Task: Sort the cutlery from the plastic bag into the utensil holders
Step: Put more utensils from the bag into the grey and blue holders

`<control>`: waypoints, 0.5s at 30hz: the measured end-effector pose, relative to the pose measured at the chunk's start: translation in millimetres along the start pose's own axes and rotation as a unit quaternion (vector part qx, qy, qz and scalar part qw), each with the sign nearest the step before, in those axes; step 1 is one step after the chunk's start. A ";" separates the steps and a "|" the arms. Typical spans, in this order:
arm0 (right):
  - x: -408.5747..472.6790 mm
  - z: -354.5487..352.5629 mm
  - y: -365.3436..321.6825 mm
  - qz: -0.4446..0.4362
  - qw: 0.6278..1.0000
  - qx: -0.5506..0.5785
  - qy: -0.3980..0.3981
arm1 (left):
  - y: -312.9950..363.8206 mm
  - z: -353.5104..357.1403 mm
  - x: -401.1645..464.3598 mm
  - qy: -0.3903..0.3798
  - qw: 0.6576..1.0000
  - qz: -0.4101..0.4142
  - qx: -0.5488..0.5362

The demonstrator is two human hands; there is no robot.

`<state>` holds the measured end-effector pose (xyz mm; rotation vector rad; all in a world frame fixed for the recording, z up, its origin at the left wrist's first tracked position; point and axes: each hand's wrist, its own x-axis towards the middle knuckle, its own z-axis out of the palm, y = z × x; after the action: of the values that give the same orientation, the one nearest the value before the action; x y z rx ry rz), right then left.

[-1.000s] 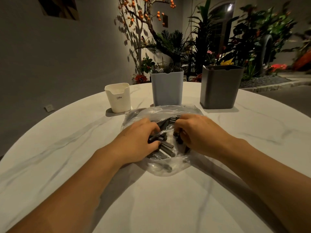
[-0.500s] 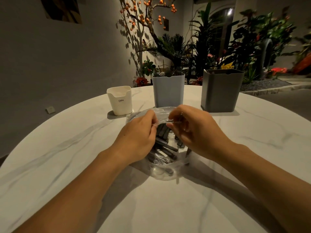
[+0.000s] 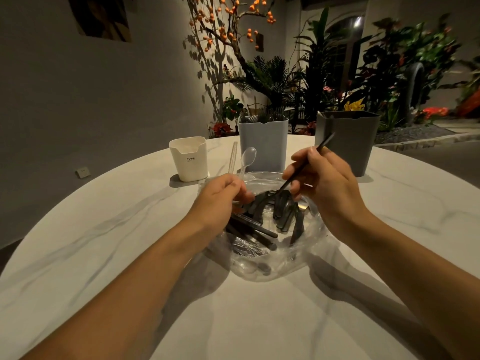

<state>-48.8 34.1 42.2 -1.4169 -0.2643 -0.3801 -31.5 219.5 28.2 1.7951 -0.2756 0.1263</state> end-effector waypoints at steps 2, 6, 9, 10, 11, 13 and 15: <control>-0.2 1.7 -0.3 0.020 1.000 0.018 -0.006 | 1.8 2.8 -2.1 -0.029 0.997 -0.032 -0.057; -3.1 5.8 2.4 0.056 0.997 0.010 -0.049 | 2.5 6.6 -6.8 -0.123 0.983 -0.078 -0.111; -5.6 8.5 7.9 0.072 0.995 0.004 -0.069 | 5.1 10.1 -10.0 -0.167 0.968 -0.104 -0.153; -6.0 9.0 8.9 0.076 0.995 0.001 -0.067 | 6.0 10.5 -9.6 -0.178 0.966 -0.108 -0.153; -5.8 9.8 9.3 0.077 0.995 -0.005 -0.062 | 6.5 10.4 -8.7 -0.185 0.965 -0.108 -0.148; -4.6 10.2 9.5 0.075 0.996 -0.031 -0.042 | 4.9 10.3 -6.2 -0.180 0.969 -0.108 -0.132; -3.3 9.4 10.8 0.069 0.996 -0.055 -0.018 | 3.1 11.6 -5.7 -0.160 0.973 -0.112 -0.126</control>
<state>-47.0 44.9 32.4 -1.5429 -0.1759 -0.2580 -38.5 208.3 26.9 1.5760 -0.3012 -0.3476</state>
